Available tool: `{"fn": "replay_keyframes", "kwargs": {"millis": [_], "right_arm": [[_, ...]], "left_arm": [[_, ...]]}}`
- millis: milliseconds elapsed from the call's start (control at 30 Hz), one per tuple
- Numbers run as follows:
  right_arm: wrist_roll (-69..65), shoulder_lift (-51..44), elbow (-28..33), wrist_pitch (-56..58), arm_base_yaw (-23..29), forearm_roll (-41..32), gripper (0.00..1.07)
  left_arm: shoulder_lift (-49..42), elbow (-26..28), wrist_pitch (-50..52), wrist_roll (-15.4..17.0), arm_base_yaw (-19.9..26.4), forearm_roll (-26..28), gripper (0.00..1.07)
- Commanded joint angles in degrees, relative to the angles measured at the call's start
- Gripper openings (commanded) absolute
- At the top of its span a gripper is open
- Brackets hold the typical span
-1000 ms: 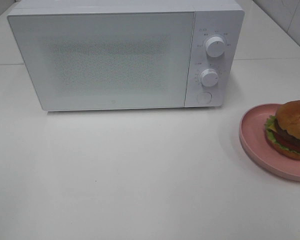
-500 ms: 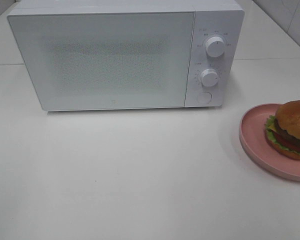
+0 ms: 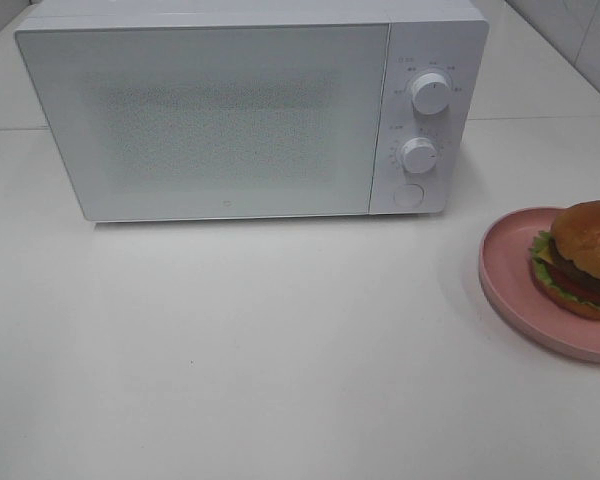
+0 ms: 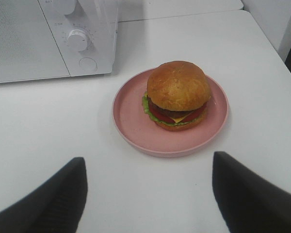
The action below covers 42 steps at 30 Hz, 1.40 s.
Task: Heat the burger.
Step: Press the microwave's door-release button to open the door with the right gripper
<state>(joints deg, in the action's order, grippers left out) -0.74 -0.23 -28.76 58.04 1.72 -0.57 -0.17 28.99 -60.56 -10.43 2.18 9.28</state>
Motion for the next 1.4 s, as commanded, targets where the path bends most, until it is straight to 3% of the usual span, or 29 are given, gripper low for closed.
{"fn": "replay_keyframes", "kwargs": {"millis": [33,1233,1400], "right_arm": [[0.29,-1.49,0.23,-0.69,-0.34,-0.34,0.69],[0.29,-1.32,0.23,-0.80,-0.29,-0.34,0.69],[0.29,4.07,-1.26,-3.72,-0.29,-0.57,0.69]], "left_arm": [[-1.26,0.00,0.34,0.00,0.17,-0.17,0.00],[-1.26,0.00,0.34,0.00,0.17,-0.17,0.00],[-1.26,0.00,0.34,0.00,0.17,-0.17,0.00]]}}
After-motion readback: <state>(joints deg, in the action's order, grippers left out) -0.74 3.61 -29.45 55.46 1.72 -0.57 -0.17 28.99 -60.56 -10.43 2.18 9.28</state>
